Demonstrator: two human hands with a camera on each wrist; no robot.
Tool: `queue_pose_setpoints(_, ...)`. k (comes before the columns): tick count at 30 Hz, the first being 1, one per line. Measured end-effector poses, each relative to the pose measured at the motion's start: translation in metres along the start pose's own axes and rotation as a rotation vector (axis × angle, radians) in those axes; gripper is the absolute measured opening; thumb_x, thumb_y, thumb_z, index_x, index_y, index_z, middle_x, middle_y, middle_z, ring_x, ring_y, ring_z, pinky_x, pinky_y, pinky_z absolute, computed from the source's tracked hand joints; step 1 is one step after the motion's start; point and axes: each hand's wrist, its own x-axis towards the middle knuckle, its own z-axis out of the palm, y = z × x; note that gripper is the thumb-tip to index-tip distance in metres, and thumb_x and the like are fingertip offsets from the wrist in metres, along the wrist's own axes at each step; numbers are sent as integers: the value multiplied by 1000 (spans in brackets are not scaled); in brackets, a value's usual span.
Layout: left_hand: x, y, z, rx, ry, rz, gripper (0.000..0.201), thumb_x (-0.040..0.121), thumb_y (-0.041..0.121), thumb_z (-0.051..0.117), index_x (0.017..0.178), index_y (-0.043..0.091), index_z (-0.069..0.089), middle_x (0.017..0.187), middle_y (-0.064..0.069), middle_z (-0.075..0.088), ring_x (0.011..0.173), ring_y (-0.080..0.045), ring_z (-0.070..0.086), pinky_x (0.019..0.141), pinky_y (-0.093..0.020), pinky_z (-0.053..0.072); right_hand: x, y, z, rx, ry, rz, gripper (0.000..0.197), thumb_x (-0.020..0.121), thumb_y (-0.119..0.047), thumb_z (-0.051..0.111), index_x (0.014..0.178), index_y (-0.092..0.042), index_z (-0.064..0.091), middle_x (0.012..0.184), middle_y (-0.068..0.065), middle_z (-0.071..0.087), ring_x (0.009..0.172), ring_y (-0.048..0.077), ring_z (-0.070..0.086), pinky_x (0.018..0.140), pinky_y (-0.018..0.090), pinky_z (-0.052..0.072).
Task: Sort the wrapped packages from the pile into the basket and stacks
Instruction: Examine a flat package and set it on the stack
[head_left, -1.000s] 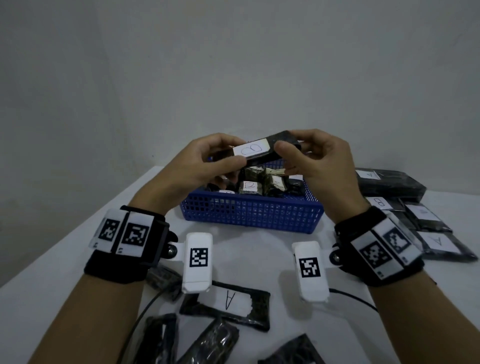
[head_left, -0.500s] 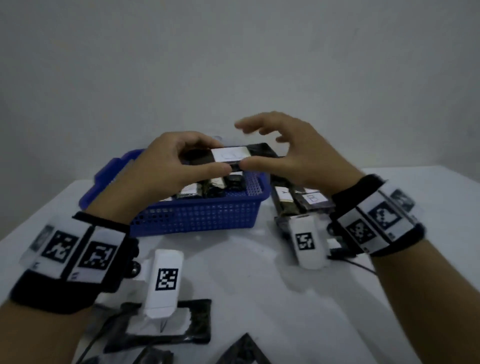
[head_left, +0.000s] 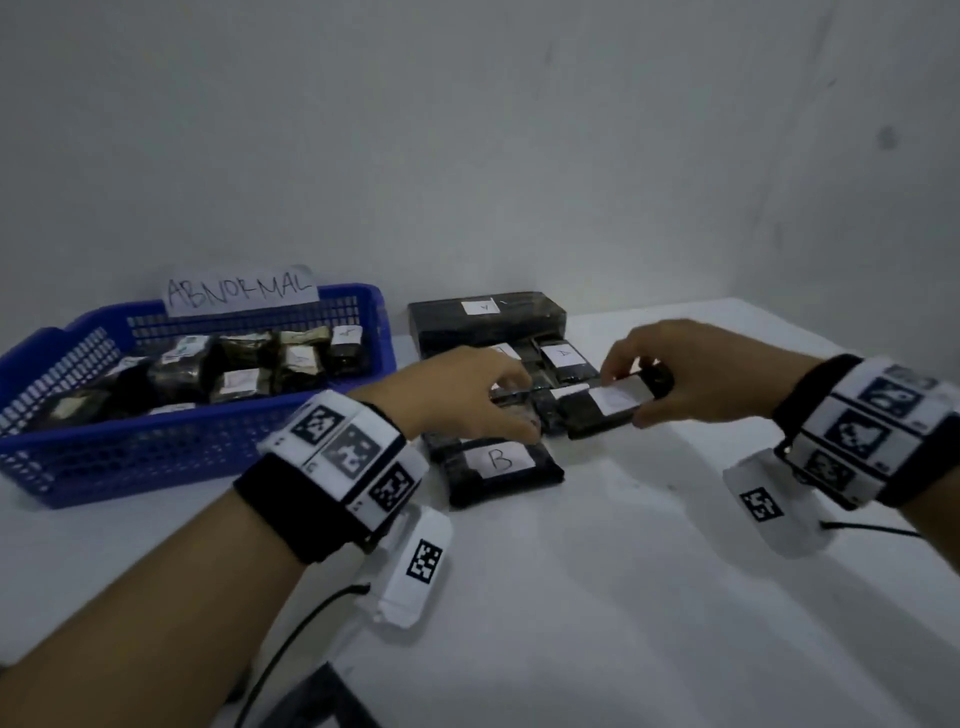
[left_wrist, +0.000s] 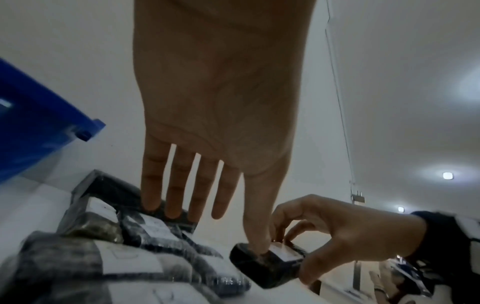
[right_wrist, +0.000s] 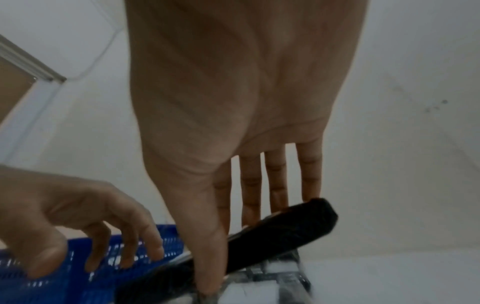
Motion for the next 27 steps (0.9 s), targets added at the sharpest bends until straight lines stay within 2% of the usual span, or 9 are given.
queue_pose_setpoints(4,15,9,17,146,-169,-82,65,85,48,73,141,24,50,140,5,54,120,-17,53,103,-39,46,1,17,30,16,-114,20,38,78,-31,85,107,-41,62,106,-17,59,102,11,53,84,26,41)
queue_pose_setpoints(7,19,10,24,201,-184,-104,60,83,41,76,136,20,56,135,1,57,120,-21,55,102,-40,48,6,14,40,22,-128,-16,37,79,-34,84,111,-38,64,109,-15,58,102,10,53,85,24,41)
queue_pose_setpoints(9,20,9,27,222,-174,-108,58,83,41,77,134,20,59,132,-1,58,118,-23,55,101,-41,48,11,9,44,52,-134,-30,38,79,-33,84,113,-34,67,112,-10,59,102,11,55,89,28,46)
queue_pose_setpoints(11,20,6,28,212,-158,-115,61,82,42,77,136,23,58,132,1,57,116,-20,54,100,-39,48,18,4,48,73,-132,-48,39,79,-30,84,113,-33,67,114,-6,60,99,13,55,90,32,49)
queue_pose_setpoints(15,18,0,30,149,-116,-123,65,80,43,79,139,30,55,136,5,53,106,-13,48,96,-32,46,25,1,53,56,-125,-44,39,80,-23,83,114,-29,64,113,-7,58,98,12,51,86,28,45)
queue_pose_setpoints(18,17,-2,32,140,-102,-121,64,79,45,79,138,33,55,140,6,52,118,-16,51,101,-38,47,26,1,54,42,-132,-31,42,79,-28,84,114,-32,61,113,-10,56,101,13,50,88,30,44)
queue_pose_setpoints(22,4,-4,21,109,-86,-71,53,87,50,69,136,33,57,139,7,56,112,-12,54,95,-31,46,24,-8,42,47,-102,-79,45,77,-38,84,115,-34,60,114,-12,56,104,12,48,93,34,46)
queue_pose_setpoints(25,-21,-9,-2,64,-1,-76,43,93,47,62,131,27,62,127,7,63,105,-11,58,85,-27,45,24,-31,22,75,-19,-178,38,81,-39,80,115,-32,62,109,-12,59,100,10,52,88,30,45)
queue_pose_setpoints(27,-50,-20,-21,31,72,-113,38,95,45,60,127,25,65,123,10,65,101,-7,59,83,-23,44,25,-59,8,81,-9,-263,31,83,-44,76,110,-37,60,103,-19,59,95,6,55,81,21,45)
